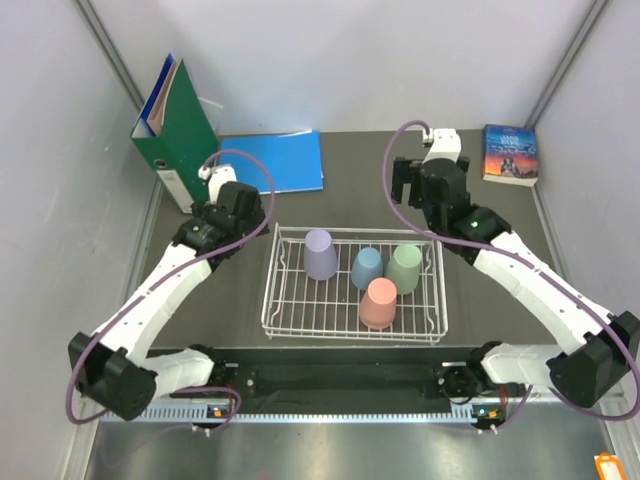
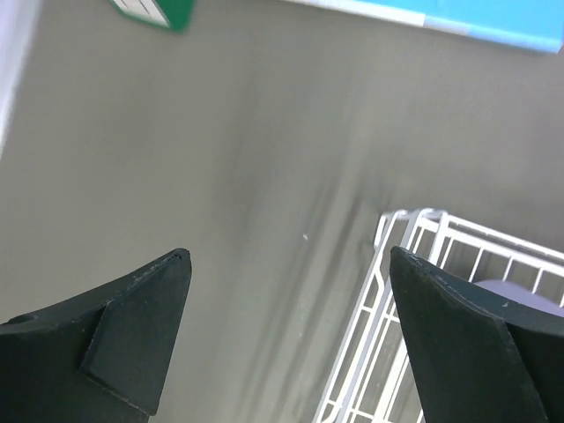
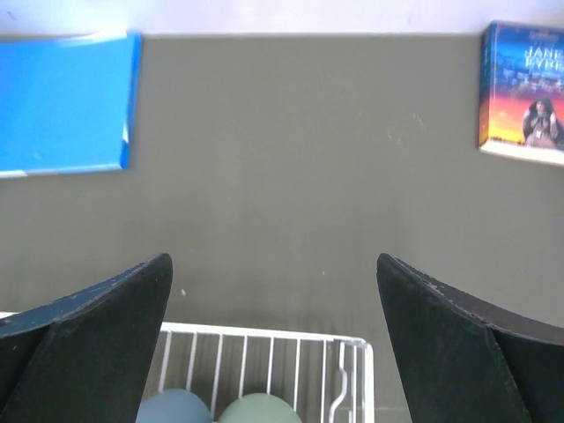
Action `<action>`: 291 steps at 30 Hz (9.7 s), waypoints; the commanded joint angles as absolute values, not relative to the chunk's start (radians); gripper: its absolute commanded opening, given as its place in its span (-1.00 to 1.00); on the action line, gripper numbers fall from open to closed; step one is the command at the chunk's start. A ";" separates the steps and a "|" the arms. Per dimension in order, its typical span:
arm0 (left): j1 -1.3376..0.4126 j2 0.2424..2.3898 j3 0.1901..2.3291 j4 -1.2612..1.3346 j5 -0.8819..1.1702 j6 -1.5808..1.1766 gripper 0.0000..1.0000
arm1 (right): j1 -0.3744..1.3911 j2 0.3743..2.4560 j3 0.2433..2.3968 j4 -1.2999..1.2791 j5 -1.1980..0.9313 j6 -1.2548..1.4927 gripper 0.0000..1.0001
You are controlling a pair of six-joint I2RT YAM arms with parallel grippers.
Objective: Unload the cups from the dish rack
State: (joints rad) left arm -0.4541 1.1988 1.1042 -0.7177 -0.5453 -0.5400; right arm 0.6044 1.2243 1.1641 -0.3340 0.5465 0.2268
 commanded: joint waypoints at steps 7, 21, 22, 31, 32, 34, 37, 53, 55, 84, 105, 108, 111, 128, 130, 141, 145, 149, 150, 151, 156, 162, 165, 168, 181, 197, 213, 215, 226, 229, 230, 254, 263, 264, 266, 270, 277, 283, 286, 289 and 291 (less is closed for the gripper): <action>-0.457 1.137 1.157 -0.660 -0.519 -0.457 0.98 | 0.604 1.200 1.249 -0.333 0.473 0.219 0.99; -0.699 1.325 1.334 -0.589 -0.396 -0.431 0.98 | 0.603 1.163 1.209 -0.368 0.445 0.213 0.99; -0.707 1.359 1.353 -0.591 -0.393 -0.433 0.98 | 0.603 1.158 1.206 -0.367 0.445 0.216 0.99; -0.738 1.462 1.381 -0.603 -0.360 -0.436 0.98 | 0.604 1.172 1.207 -0.370 0.425 0.218 0.99; -0.742 1.465 1.379 -0.607 -0.365 -0.442 0.98 | 0.604 1.170 1.207 -0.370 0.425 0.221 0.99; -0.742 1.467 1.367 -0.611 -0.364 -0.451 0.98 | 0.604 1.175 1.207 -0.367 0.423 0.219 0.99; -0.744 1.463 1.344 -0.611 -0.354 -0.466 0.98 | 0.603 1.178 1.203 -0.365 0.419 0.219 0.99; -0.784 1.477 1.263 -0.623 -0.316 -0.528 0.92 | 0.604 1.183 1.164 -0.347 0.423 0.235 0.99; -0.785 1.474 1.246 -0.617 -0.313 -0.532 0.84 | 0.603 1.183 1.160 -0.345 0.422 0.236 0.99; -0.793 1.433 1.650 -0.813 -0.452 -0.457 -1.00 | 0.603 1.144 1.186 -0.321 0.439 0.256 0.99; -0.319 1.364 1.115 0.532 0.574 -1.242 -1.00 | 0.328 1.137 0.922 0.449 -0.511 0.920 0.25; -0.319 1.407 1.114 0.624 0.624 -1.302 -1.00 | 0.330 1.189 0.942 0.512 -0.554 0.963 0.32; -0.324 1.430 1.103 0.679 0.647 -1.336 -1.00 | 0.331 1.224 0.971 0.545 -0.577 0.982 0.35; -0.379 1.497 1.063 0.666 0.690 -1.301 -1.00 | 0.385 1.384 1.086 0.555 -0.638 0.969 -0.56; -0.379 1.491 1.077 0.555 0.680 -1.257 -0.66 | 0.380 1.368 1.086 0.496 -0.620 0.931 -0.85; -0.374 1.266 1.172 -0.208 0.152 -0.864 0.98 | 0.267 1.440 1.566 -0.442 0.051 0.531 -1.00; -0.382 1.230 1.196 -0.360 0.008 -0.792 0.98 | 0.256 1.610 1.864 -0.684 0.342 0.480 -1.00; -0.394 1.229 1.227 -0.449 -0.119 -0.732 0.98 | 0.223 1.855 2.125 -0.880 0.530 0.511 -1.00; -0.394 1.238 1.236 -0.465 -0.121 -0.723 0.98 | 0.215 1.906 2.190 -0.972 0.535 0.528 -1.00; -0.394 1.265 1.261 -0.503 -0.123 -0.709 0.98 | 0.203 1.955 2.292 -1.004 0.526 0.529 -1.00; -0.394 1.348 1.310 -0.584 -0.124 -0.693 0.96 | 0.152 2.091 2.283 -0.997 0.454 0.531 -1.00; -0.394 1.428 1.330 -0.630 -0.138 -0.689 0.94 | 0.121 2.201 2.260 -1.014 0.468 0.520 -1.00; -0.394 1.450 1.330 -0.632 -0.140 -0.690 0.94 | 0.114 2.212 2.223 -0.979 0.476 0.508 -1.00; -0.394 1.469 1.331 -0.626 -0.143 -0.690 0.94 | 0.104 2.232 2.203 -0.965 0.450 0.503 -1.00; -0.396 1.526 1.339 -0.629 -0.149 -0.690 0.94 | 0.089 2.322 2.143 -0.897 0.344 0.491 -1.00; -0.396 1.474 1.382 -0.611 -0.169 -0.657 0.98 | 0.144 1.993 2.082 -0.804 0.242 0.503 0.32; -0.514 1.442 1.253 -0.580 -0.141 -0.571 0.98 | 0.227 1.385 1.264 -0.018 -0.417 0.649 0.39; -0.547 1.434 1.258 -0.586 -0.172 -0.558 0.98 | 0.245 1.374 1.253 -0.044 -0.413 0.618 0.39; -0.620 1.419 1.273 -0.607 -0.267 -0.603 0.98 | 0.359 1.319 1.132 -0.017 -0.371 0.610 0.41; -0.621 1.382 1.290 -0.638 -0.342 -0.635 0.98 | 0.380 1.309 1.103 -0.009 -0.368 0.617 0.41; -0.621 1.371 1.295 -0.637 -0.389 -0.650 0.98 | 0.390 1.304 1.092 0.017 -0.365 0.618 0.41; -0.701 1.423 1.232 -0.607 -0.272 -0.658 0.98 | 0.405 1.304 1.147 -0.051 -0.354 0.557 0.43; -0.715 1.479 1.229 -0.583 -0.241 -0.654 0.98 | 0.405 1.308 1.146 -0.064 -0.353 0.545 0.43; -0.716 1.485 1.229 -0.578 -0.235 -0.652 0.98 | 0.405 1.312 1.144 -0.066 -0.354 0.545 0.43; -0.716 1.509 1.229 -0.578 -0.230 -0.649 0.98 | 0.405 1.315 1.141 -0.069 -0.353 0.542 0.43; -0.716 1.554 1.223 -0.581 -0.215 -0.647 0.98 | 0.405 1.316 1.138 -0.075 -0.353 0.534 0.43; -0.718 1.491 1.218 -0.569 -0.291 -0.660 0.98 | 0.403 1.318 1.138 -0.081 -0.356 0.529 0.44; -0.718 1.477 1.246 -0.594 -0.318 -0.670 0.98 | 0.403 1.327 1.150 -0.081 -0.362 0.526 0.43; -0.719 1.463 1.246 -0.604 -0.330 -0.675 0.98 | 0.403 1.327 1.158 -0.081 -0.364 0.526 0.43; -0.719 1.445 1.253 -0.614 -0.347 -0.676 0.98 | 0.405 1.328 1.158 -0.080 -0.365 0.528 0.44; -0.719 1.431 1.267 -0.618 -0.348 -0.676 0.98 | 0.405 1.327 1.152 -0.077 -0.367 0.531 0.44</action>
State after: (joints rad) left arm -0.7223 1.4860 1.2331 -0.5701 -0.3054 -0.6792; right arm 0.3920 1.3384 1.0962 -0.0986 -0.3611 0.5419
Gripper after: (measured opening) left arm 0.989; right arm 0.717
